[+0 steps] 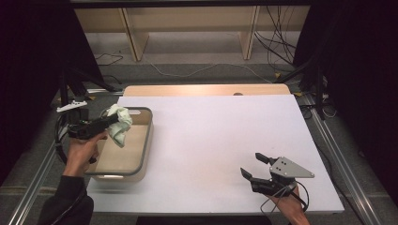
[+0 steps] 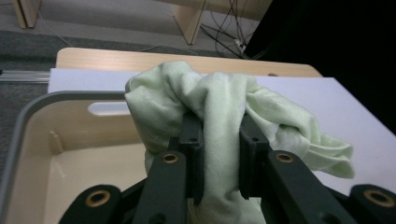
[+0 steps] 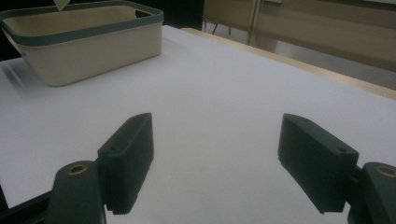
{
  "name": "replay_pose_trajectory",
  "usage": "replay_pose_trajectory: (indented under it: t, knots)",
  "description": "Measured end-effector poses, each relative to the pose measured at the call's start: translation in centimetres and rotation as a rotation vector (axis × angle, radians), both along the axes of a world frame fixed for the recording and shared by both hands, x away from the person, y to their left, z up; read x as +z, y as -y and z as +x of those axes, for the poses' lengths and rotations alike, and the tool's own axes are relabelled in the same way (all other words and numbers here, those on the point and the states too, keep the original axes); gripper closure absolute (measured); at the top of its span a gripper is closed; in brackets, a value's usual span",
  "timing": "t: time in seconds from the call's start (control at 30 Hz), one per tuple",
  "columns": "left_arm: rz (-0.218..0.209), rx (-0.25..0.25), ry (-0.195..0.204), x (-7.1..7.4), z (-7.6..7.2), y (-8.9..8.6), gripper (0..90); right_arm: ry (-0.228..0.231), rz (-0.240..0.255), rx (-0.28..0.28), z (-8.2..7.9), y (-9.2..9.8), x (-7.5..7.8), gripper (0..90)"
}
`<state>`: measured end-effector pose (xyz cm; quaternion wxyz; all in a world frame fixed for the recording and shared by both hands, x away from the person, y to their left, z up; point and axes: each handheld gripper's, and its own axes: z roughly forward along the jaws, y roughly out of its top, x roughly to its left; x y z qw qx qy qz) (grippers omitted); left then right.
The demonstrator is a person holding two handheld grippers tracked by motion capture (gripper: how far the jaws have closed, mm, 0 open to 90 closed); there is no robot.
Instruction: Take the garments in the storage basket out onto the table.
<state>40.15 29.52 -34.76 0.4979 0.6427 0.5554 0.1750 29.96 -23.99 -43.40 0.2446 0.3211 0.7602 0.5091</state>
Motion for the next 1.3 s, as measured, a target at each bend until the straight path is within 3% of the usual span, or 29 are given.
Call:
replay_pose_trajectory:
  t: [0.2, 0.43, 0.6, 1.3]
  knots:
    - [-0.044, -0.029, 0.021, 0.4, 0.1, 1.3, 75.0, 0.002, 0.0, 0.002, 0.0, 0.0, 0.0, 27.4]
    - [-0.033, -0.071, 0.037, 0.7, 0.3, 3.2, 75.0, -0.004, 0.0, -0.006, 0.1, 0.0, -0.1, 27.4]
    - [-0.061, -0.095, 0.051, 0.9, 0.4, 4.3, 75.0, 0.0, 0.0, -0.005, 0.1, 0.0, -0.2, 27.6]
    - [-0.044, -0.244, 0.069, 1.9, 1.5, 10.0, 75.0, -0.006, 0.002, -0.005, 0.1, -0.1, -0.2, 27.6]
